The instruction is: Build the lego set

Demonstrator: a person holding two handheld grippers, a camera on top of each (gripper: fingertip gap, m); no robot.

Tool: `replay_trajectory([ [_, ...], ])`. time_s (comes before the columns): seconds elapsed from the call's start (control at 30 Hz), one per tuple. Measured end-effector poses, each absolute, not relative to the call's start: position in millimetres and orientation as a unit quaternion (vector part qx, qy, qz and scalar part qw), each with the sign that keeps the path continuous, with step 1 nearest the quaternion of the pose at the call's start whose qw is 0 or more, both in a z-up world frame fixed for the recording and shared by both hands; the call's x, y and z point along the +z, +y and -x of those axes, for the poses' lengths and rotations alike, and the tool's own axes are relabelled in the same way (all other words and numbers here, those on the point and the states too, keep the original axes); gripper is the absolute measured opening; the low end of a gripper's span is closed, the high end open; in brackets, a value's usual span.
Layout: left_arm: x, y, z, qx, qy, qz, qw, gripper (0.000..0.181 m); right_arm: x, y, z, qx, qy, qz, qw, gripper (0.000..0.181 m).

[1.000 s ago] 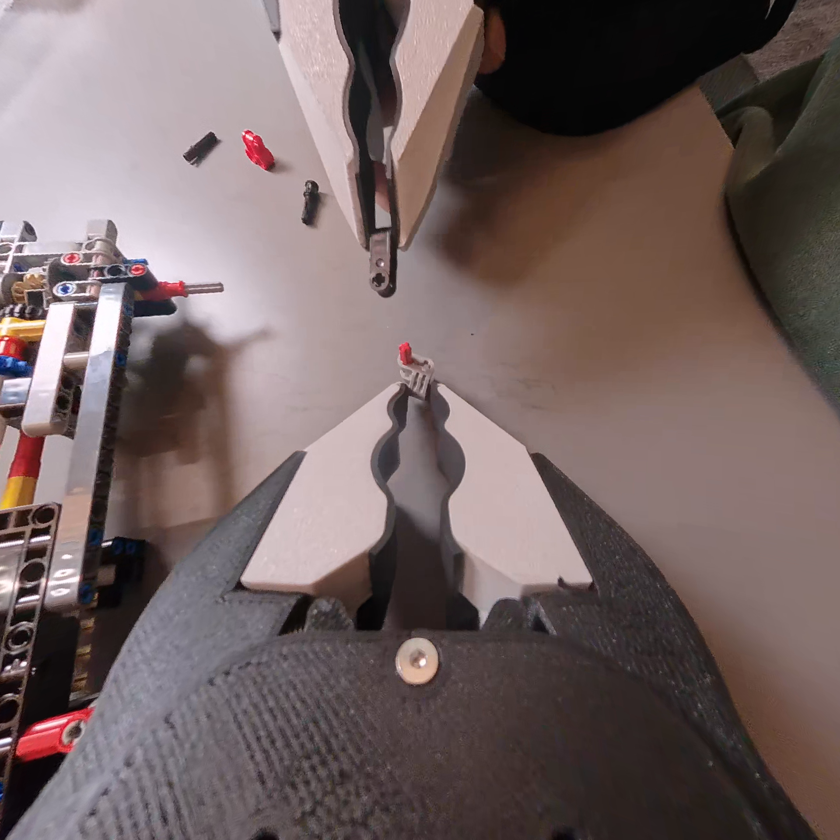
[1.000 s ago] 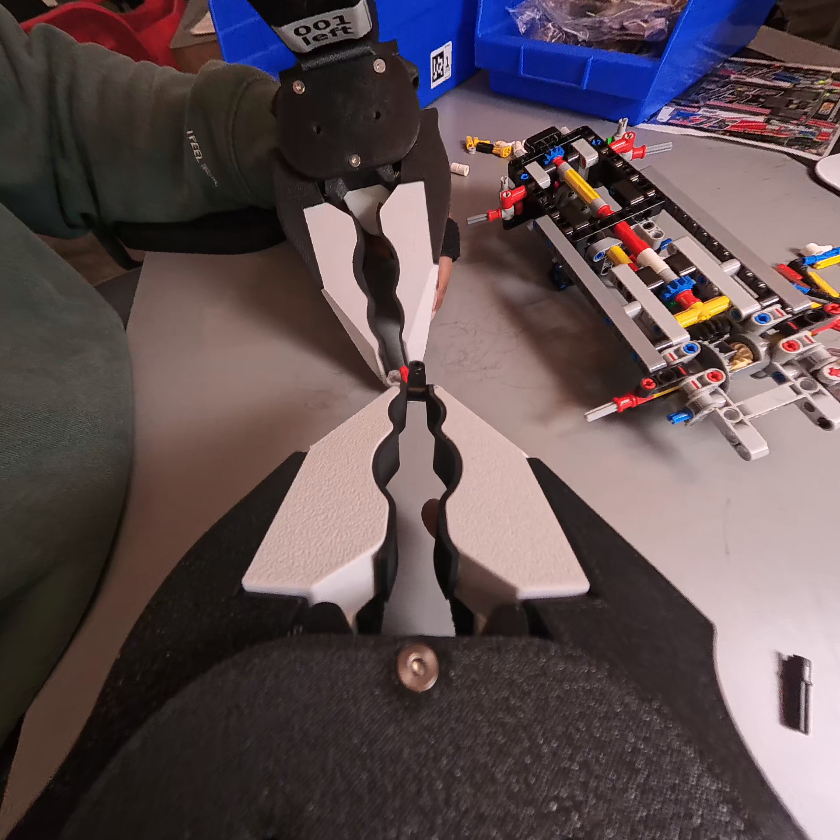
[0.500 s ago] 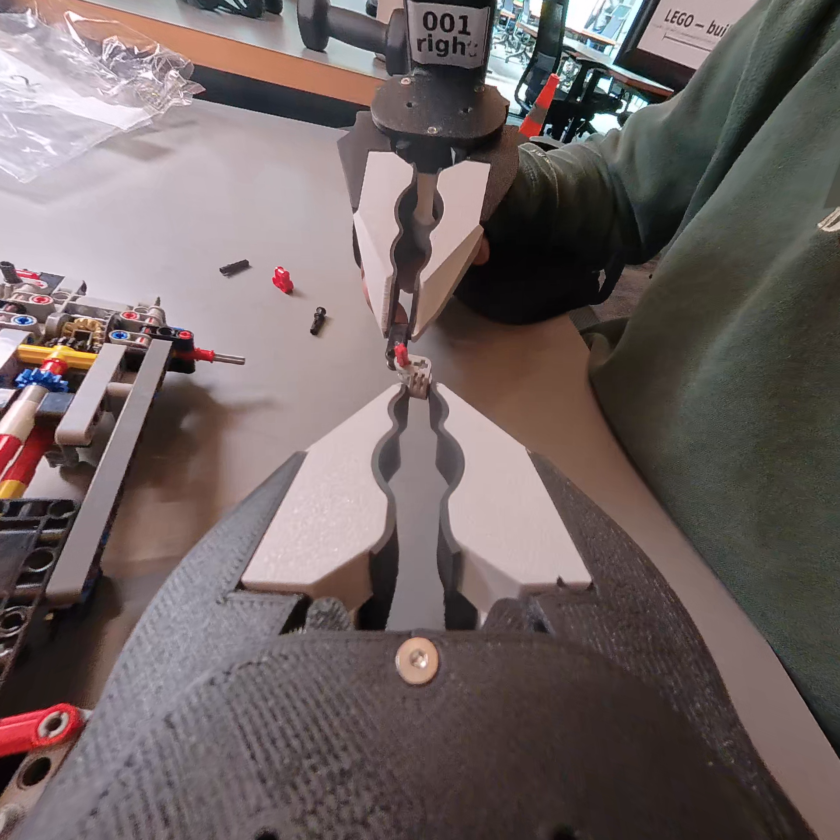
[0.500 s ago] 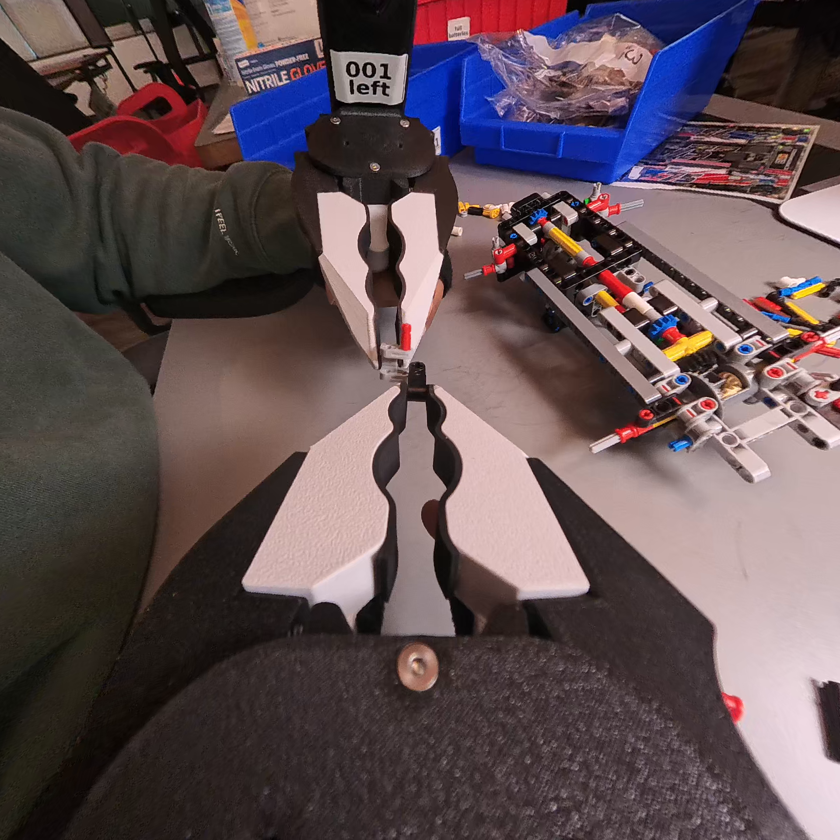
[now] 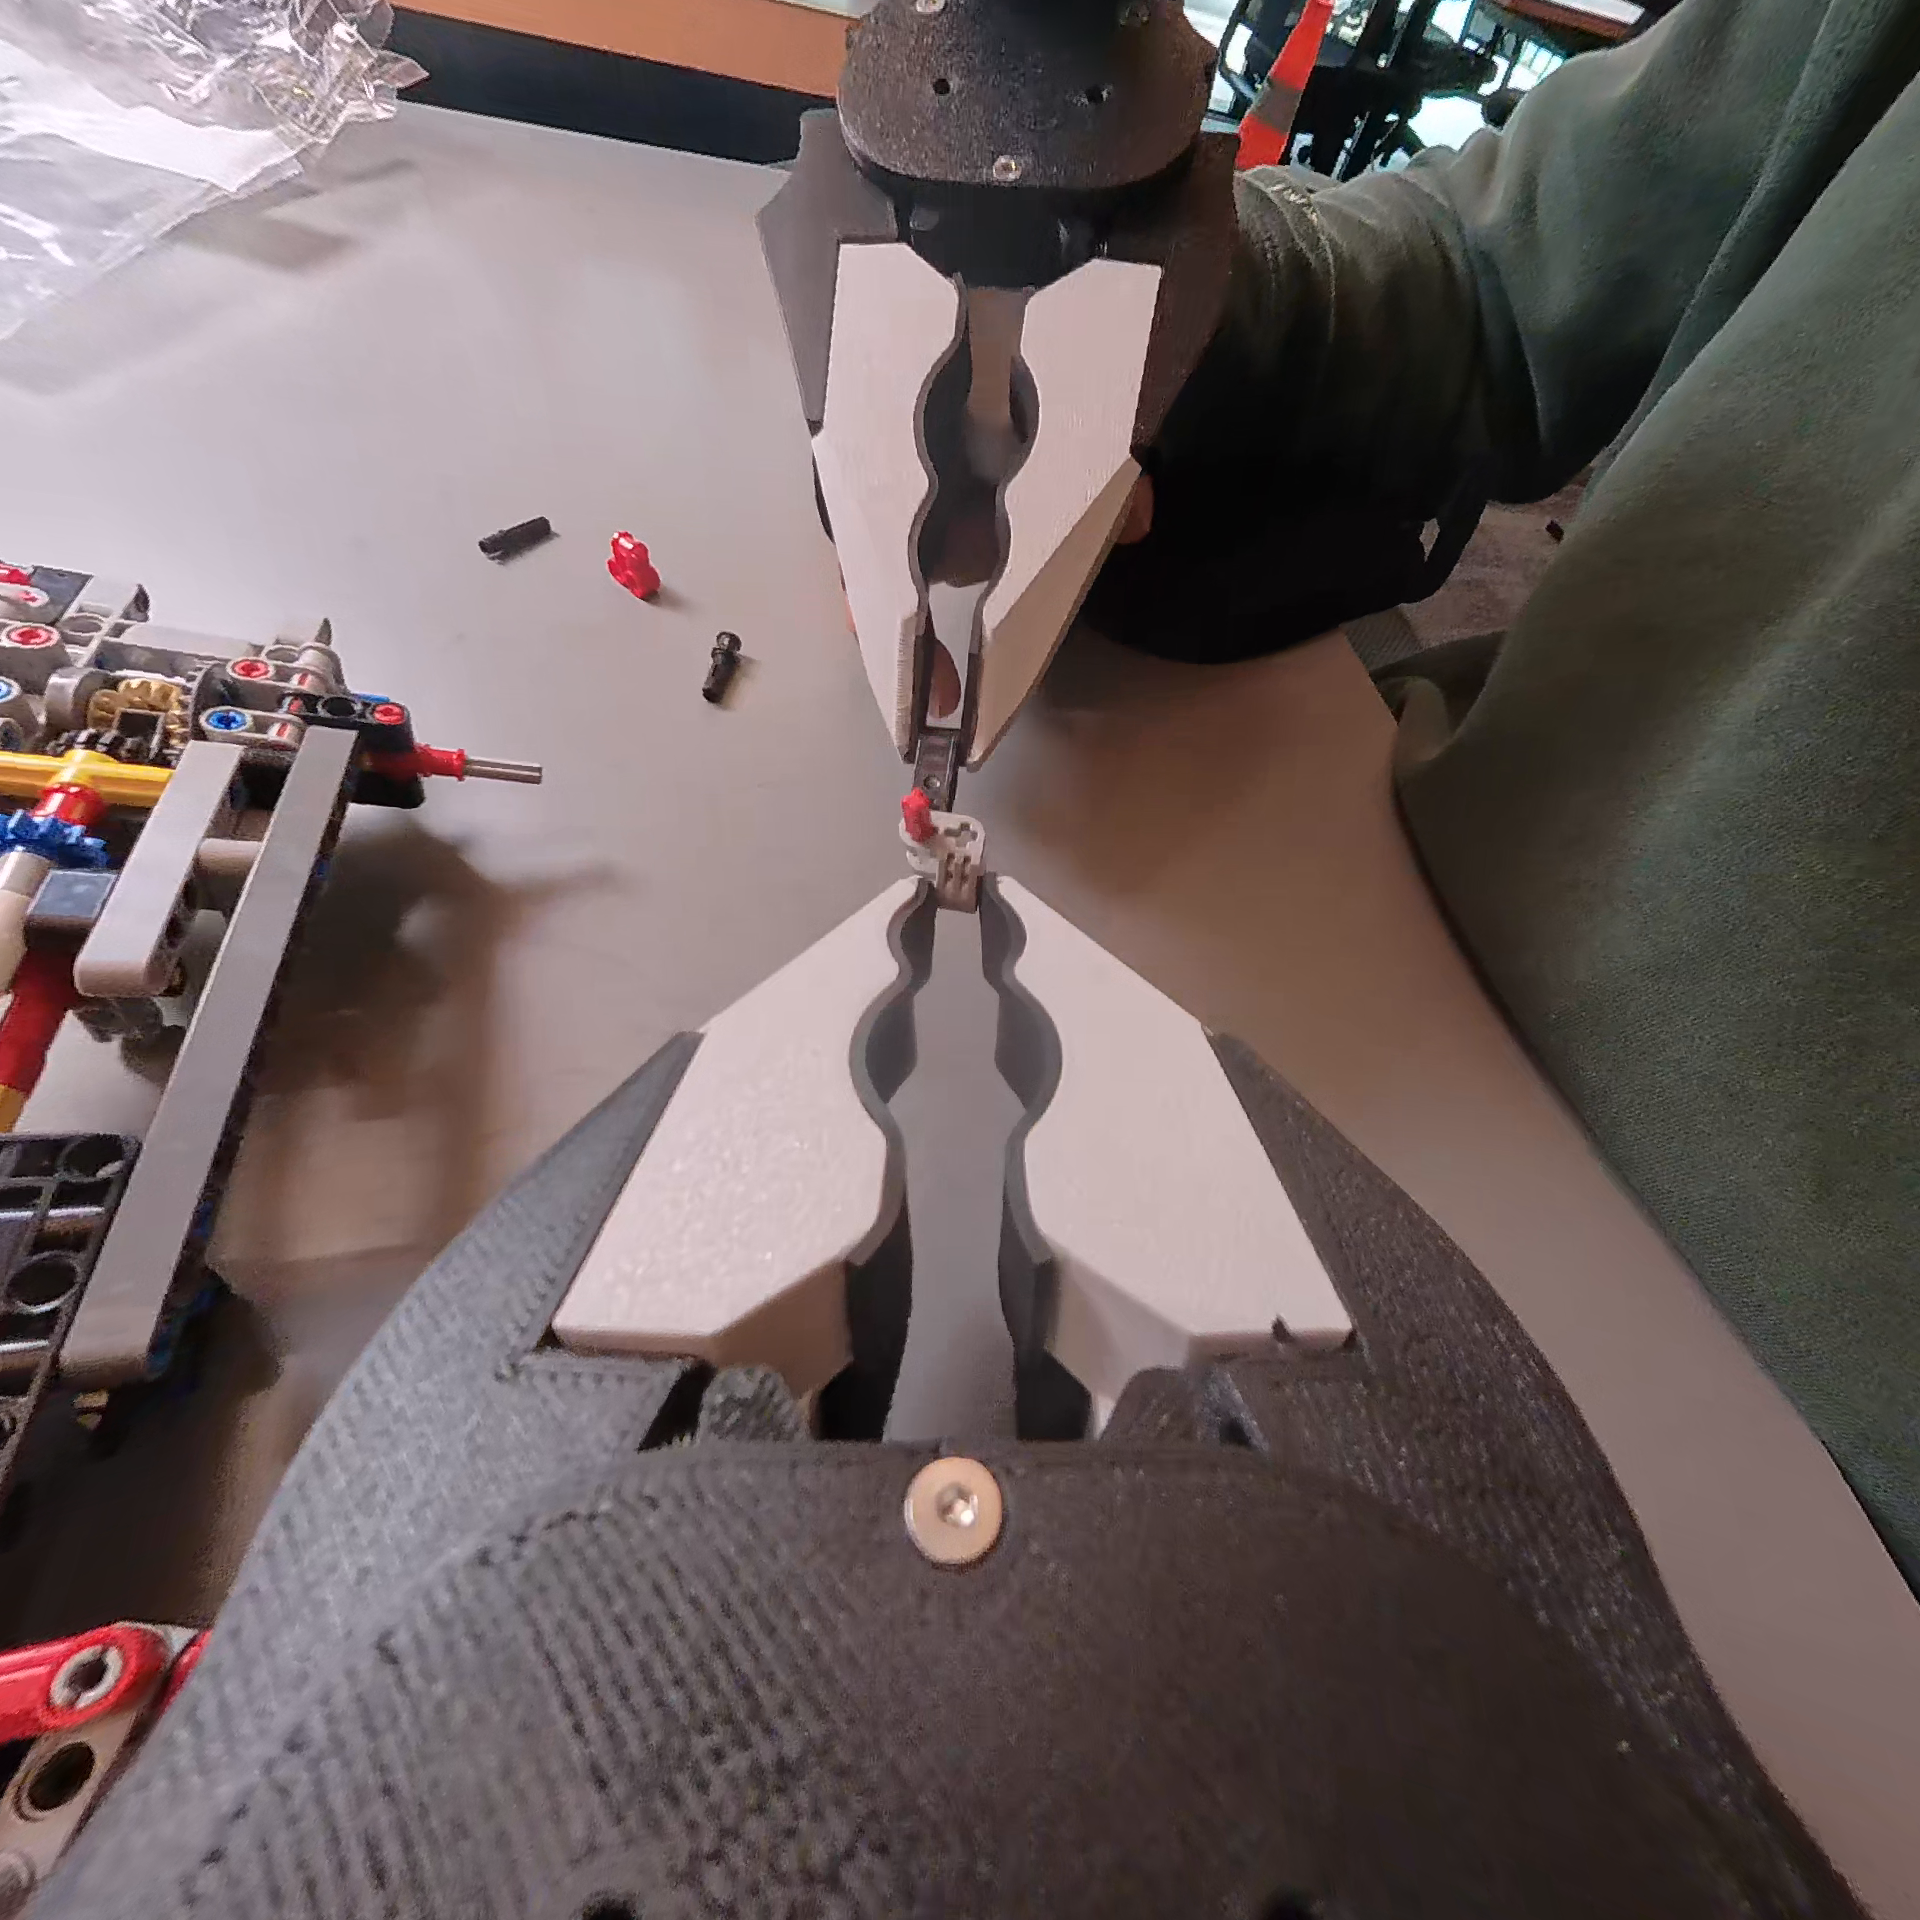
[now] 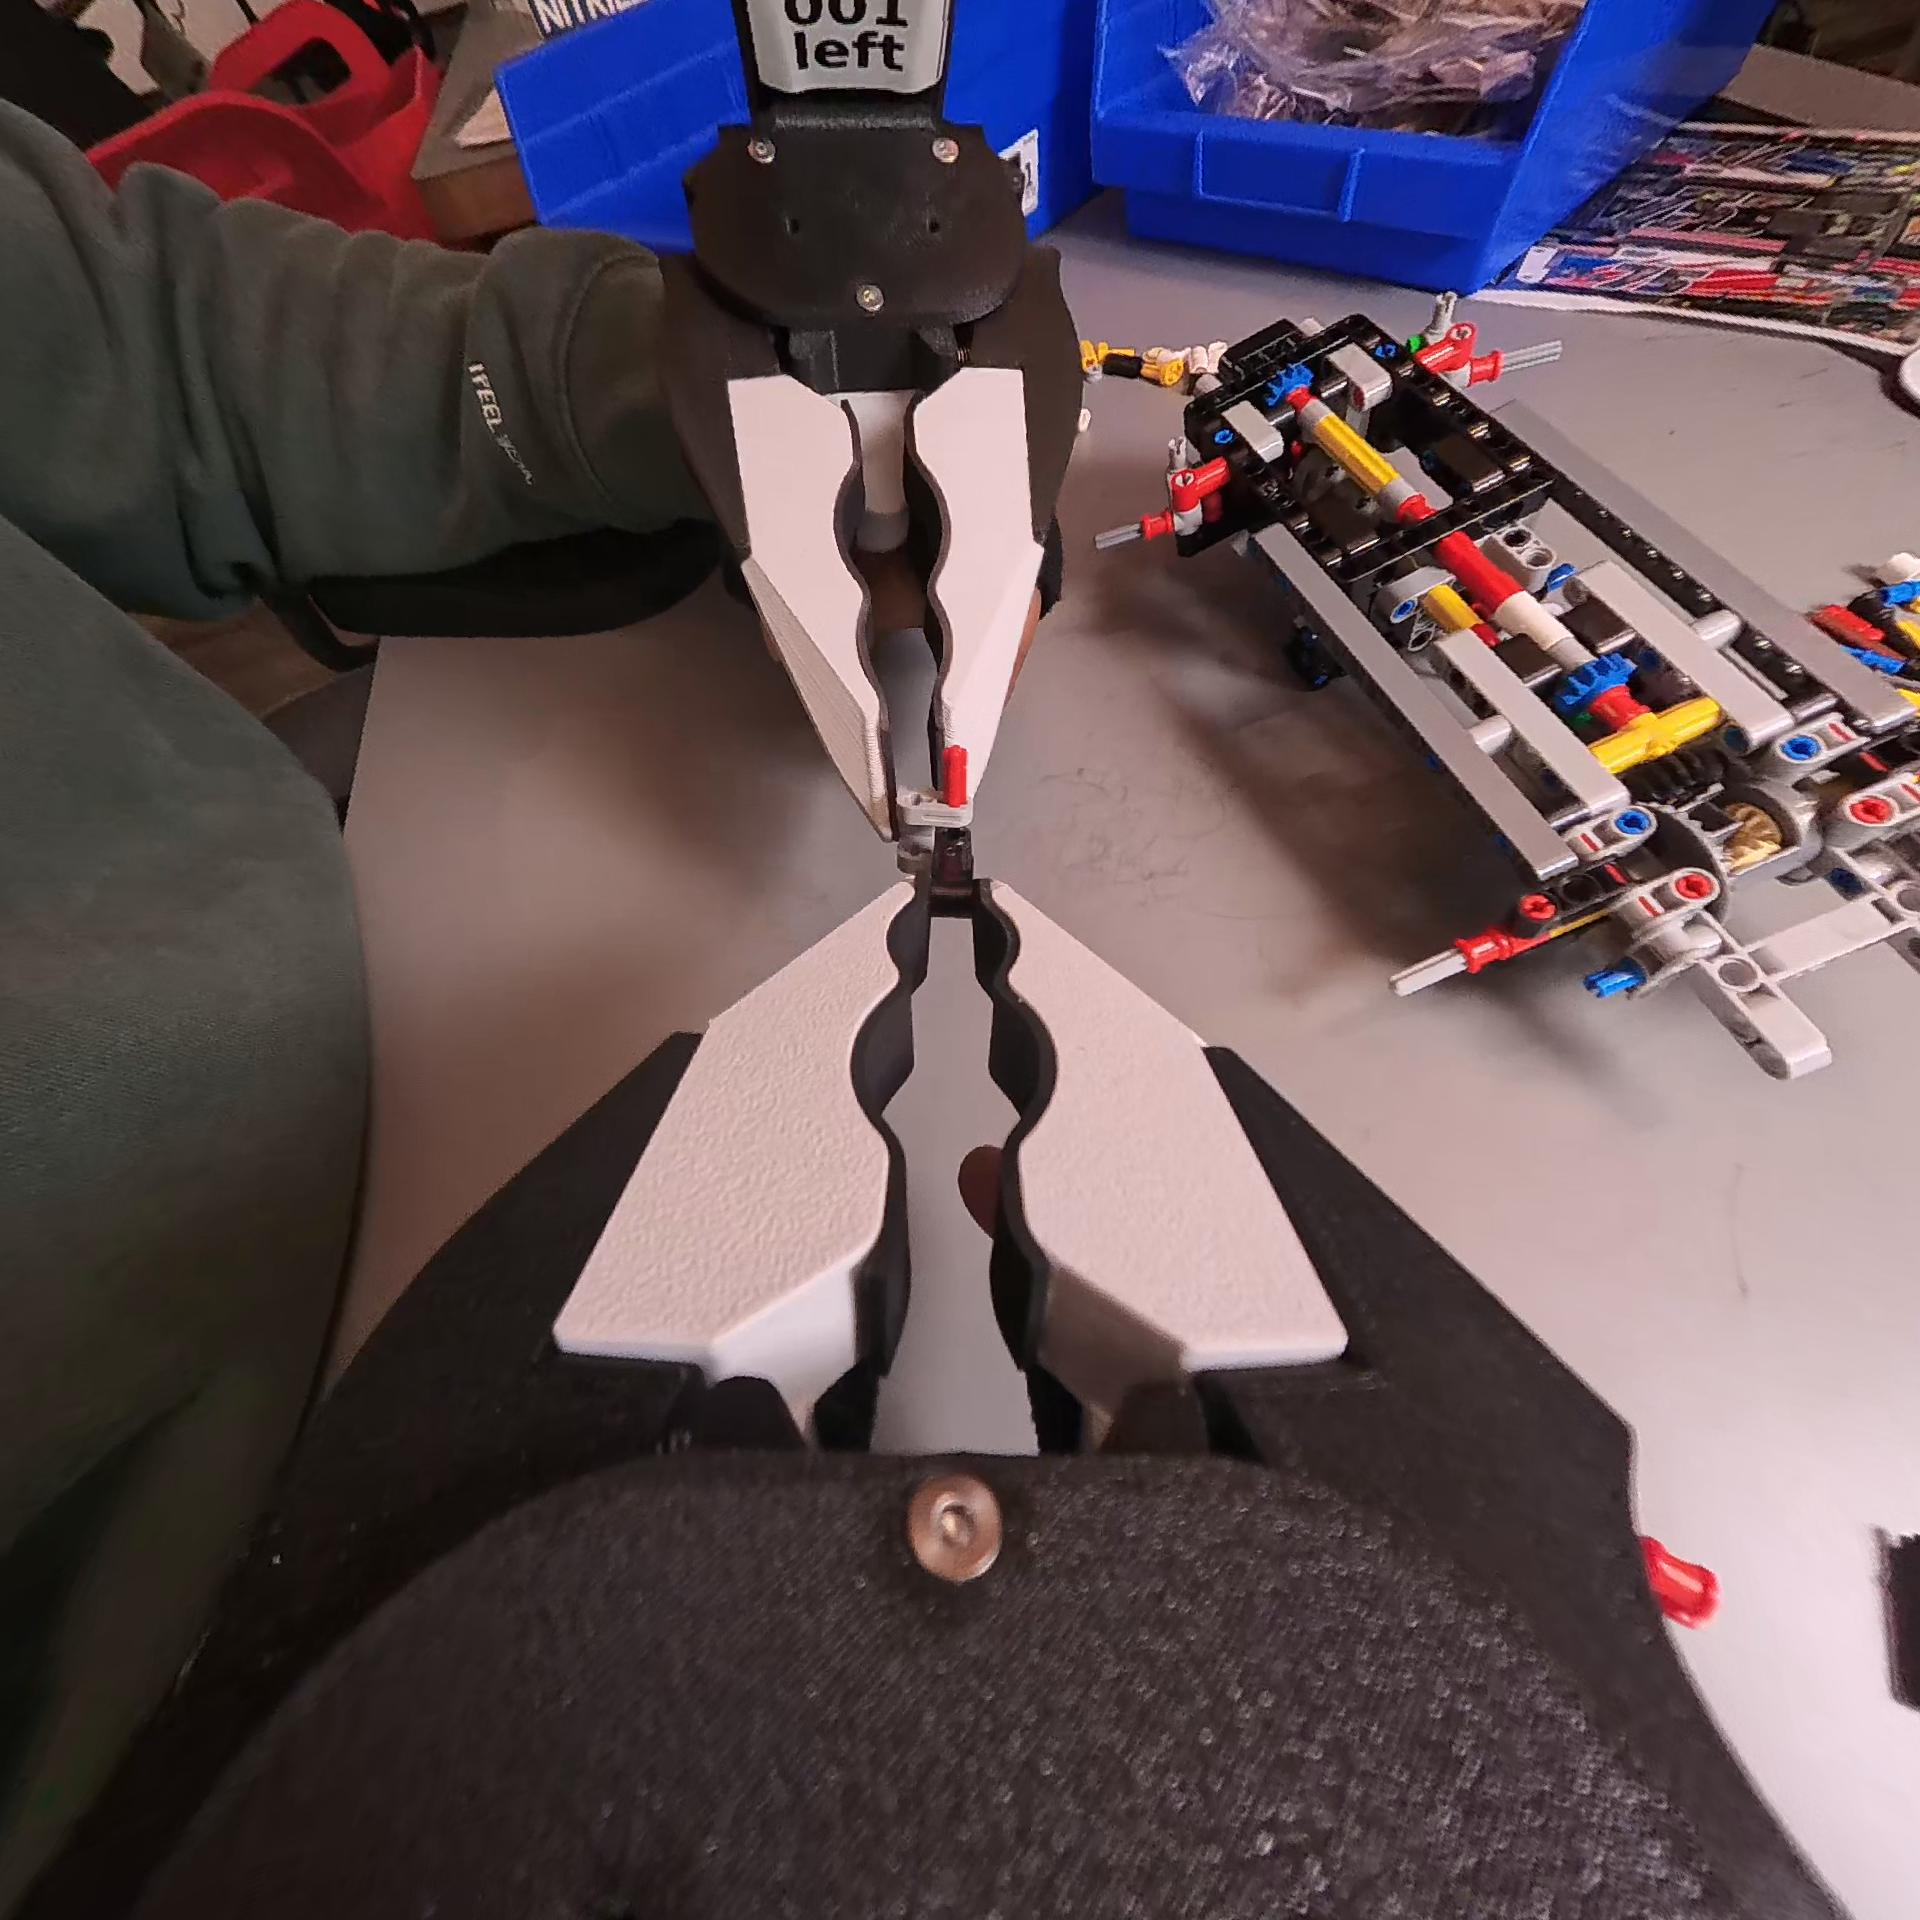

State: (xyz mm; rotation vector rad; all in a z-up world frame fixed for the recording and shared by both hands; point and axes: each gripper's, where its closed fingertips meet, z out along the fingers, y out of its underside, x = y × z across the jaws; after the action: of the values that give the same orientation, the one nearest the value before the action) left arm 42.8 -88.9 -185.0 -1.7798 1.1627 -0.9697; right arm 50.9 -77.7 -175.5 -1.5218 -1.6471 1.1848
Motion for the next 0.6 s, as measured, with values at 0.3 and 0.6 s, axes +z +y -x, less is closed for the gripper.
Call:
replay_trajectory([
  [0.3, -189.3, -90.7, -43.6, -0.364, 0.473, 0.7, 0.392, 0.006, -179.8, -79.2, -50.9, 0.443, -0.623, 0.576, 0.29, 0.005],
  [0.6, -193.4, -97.1, -46.7, -0.352, 0.496, 0.692, 0.388, 0.006, -184.2, -85.8, -52.2, 0.439, -0.641, 0.564, 0.281, 0.004],
])
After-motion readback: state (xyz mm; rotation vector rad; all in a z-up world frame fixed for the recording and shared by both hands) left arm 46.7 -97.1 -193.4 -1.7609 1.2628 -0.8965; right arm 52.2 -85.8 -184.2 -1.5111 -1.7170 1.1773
